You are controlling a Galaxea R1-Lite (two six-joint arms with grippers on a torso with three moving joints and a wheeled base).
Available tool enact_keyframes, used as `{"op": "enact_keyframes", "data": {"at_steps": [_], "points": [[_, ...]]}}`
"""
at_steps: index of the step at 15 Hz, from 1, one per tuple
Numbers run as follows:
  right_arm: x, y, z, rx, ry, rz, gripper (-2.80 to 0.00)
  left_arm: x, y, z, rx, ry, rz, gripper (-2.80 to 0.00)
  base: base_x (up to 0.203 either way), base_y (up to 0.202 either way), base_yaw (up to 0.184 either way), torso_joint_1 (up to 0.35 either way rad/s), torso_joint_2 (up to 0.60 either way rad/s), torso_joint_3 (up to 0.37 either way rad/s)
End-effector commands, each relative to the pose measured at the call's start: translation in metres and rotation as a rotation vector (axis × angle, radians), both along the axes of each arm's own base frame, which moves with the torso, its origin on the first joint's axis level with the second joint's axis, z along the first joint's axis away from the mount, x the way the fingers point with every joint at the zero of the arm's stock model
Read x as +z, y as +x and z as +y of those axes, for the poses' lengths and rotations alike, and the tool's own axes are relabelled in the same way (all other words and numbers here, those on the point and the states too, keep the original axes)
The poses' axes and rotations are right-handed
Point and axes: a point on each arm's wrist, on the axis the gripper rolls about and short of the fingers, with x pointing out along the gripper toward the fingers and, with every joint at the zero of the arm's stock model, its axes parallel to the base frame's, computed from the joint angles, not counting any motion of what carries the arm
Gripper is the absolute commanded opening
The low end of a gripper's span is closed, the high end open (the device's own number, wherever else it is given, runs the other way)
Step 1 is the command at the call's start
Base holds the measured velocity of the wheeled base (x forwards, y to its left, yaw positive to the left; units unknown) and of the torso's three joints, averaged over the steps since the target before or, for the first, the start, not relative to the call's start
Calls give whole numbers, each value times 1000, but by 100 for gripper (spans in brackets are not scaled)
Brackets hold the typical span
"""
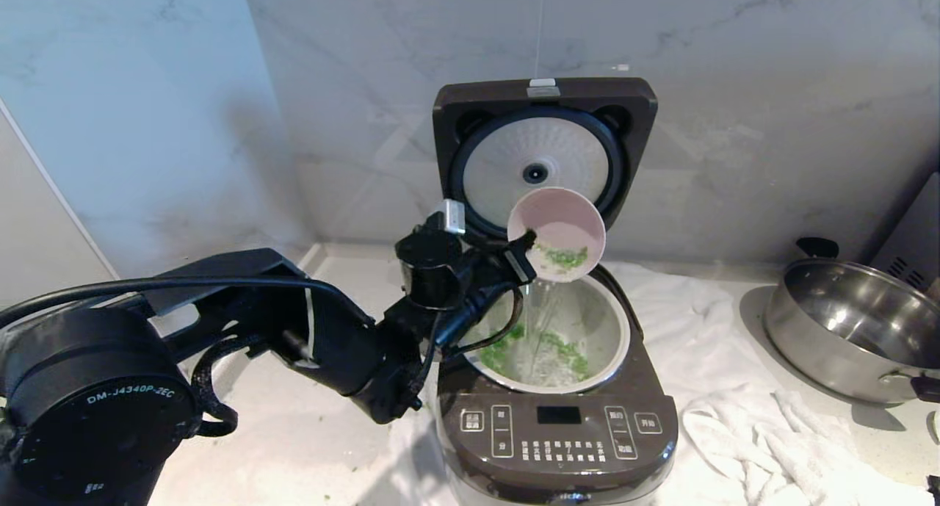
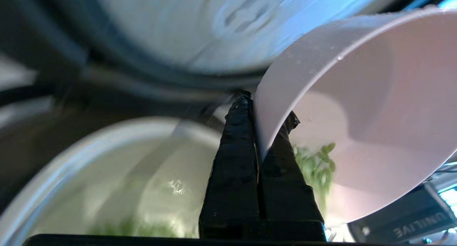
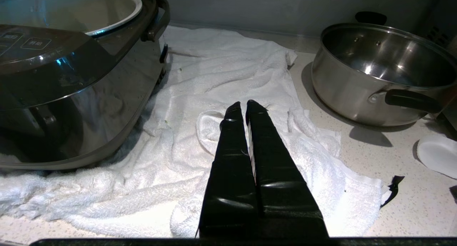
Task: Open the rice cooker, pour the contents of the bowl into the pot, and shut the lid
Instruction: Pour the water from the bowl into the rice cooker
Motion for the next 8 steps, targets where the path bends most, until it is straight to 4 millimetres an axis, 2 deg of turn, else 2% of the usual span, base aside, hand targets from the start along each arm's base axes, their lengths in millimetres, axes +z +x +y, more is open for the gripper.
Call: {"op": "enact_keyframes", "data": {"at_steps": [1,6,8], "points": [[0,0,0,0,-1,0,-280,-11,2,-1,4,-19,-54,-280,0,0,0,0,0,0],[0,0,0,0,-1,0,-280,-27,11,-13,42,26,-108,-280,0,0,0,0,0,0],[0,0,0,0,-1,2,-280,-23,13,-14,45,18,-124,-280,0,0,0,0,0,0]]}}
